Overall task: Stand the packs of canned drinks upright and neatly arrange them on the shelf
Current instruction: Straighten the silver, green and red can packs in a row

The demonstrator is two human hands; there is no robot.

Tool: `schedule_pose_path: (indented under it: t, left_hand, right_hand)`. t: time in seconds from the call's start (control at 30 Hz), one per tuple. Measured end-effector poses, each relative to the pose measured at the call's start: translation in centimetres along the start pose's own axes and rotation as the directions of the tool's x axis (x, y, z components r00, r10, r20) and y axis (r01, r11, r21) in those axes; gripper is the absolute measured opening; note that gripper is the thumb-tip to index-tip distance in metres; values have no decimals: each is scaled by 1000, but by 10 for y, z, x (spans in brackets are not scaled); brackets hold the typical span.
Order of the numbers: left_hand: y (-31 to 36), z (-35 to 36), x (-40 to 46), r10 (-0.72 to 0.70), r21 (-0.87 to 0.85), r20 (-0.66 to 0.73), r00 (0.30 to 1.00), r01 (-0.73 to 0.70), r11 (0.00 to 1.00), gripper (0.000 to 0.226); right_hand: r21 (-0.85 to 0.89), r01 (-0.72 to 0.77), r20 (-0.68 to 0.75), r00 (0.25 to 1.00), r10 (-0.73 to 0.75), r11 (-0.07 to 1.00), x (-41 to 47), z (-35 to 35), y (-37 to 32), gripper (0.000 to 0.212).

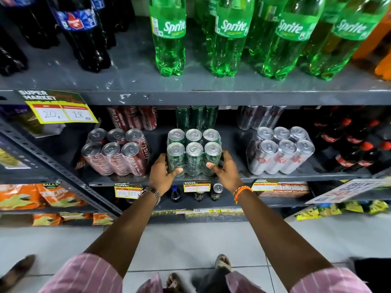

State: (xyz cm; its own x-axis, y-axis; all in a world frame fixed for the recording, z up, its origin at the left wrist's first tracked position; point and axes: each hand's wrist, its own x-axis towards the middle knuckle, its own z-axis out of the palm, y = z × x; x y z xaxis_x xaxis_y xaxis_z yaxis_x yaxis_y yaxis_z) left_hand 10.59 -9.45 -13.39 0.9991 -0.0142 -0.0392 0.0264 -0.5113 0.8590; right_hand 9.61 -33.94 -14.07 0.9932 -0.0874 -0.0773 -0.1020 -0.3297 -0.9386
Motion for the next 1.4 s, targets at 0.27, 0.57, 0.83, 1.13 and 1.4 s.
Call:
schedule_pose_path:
  t: [0.27, 0.57, 0.83, 1.13, 1.4]
  left_hand:
    - [19, -1, -15, -29, -36, -72, 997, 27, 999, 71]
    - [-14, -78, -75, -68, -8, -619, 782, 80, 997, 27]
    - [-67, -152, -45, -44, 259, -400, 915, 159, 953, 68]
    - [-85, -187, -4, -133, 151, -174, 976, 160, 975, 41]
    - [-93, -187, -12, -123, 113, -240, 963, 153, 982, 46]
  right_hand:
    - [-59, 28, -91, 995, -34, 998, -18, 0, -24, 81]
    - [-277, 523, -354, 724, -592, 806, -65, 56, -85, 45]
    - [-149, 277, 194, 950, -246, 949, -40, 166, -114, 58]
    - [-153, 91, 34, 996, -86, 984, -21, 225, -121, 40]
    - [-200, 98, 67, 994, -86, 975, -20, 224, -122, 39]
